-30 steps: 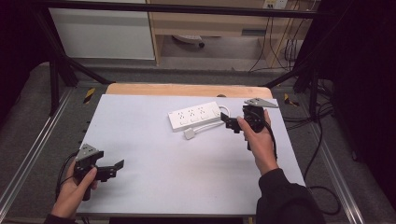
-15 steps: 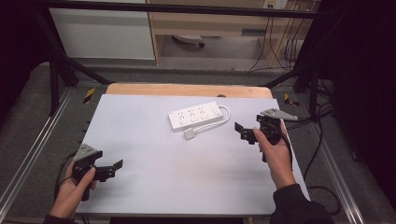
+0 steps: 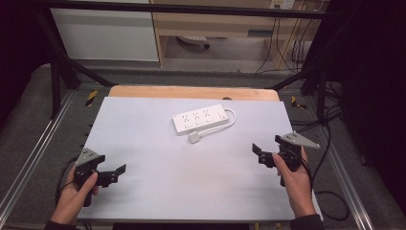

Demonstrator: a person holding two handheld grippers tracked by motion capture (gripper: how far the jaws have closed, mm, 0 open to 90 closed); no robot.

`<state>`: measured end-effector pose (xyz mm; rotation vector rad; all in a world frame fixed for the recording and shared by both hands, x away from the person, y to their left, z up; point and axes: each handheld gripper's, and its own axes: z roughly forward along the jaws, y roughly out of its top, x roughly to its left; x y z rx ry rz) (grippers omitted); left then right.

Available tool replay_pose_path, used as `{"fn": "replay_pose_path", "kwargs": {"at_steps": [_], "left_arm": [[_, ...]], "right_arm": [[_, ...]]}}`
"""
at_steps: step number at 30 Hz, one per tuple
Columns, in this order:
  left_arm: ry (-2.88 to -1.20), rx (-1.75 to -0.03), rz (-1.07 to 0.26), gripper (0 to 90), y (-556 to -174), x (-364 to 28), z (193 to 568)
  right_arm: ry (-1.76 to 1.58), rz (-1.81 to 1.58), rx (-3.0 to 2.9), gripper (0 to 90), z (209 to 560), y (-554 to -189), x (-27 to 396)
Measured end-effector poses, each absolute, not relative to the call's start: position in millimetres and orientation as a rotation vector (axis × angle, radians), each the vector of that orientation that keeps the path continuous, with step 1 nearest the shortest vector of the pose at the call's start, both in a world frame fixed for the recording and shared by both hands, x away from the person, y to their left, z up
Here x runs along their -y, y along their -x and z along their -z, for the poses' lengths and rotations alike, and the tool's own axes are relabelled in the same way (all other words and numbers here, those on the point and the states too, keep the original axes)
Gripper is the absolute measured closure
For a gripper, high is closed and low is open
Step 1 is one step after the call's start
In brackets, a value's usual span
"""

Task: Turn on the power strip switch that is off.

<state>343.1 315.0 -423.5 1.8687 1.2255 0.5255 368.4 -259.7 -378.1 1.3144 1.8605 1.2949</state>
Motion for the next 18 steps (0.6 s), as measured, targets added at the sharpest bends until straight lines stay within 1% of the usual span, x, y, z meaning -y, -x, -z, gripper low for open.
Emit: {"fn": "replay_pose_path", "kwargs": {"at_steps": [10,16,18], "left_arm": [[-1.868,-1.224,-0.524,7.5,-342.9,-314.7,423.5],[-1.873,-1.22,-0.528,7.6,-342.9,-314.3,423.2],[-1.874,-1.217,-0.527,7.5,-343.0,-313.9,423.2]], "right_arm": [[-1.332,-1.246,-1.926,3.8,415.4,-352.3,254.5],[-1.343,-1.183,-2.022,3.6,435.3,-350.6,245.1],[-1.347,-1.113,-2.067,3.4,442.2,-352.7,239.5]]}}
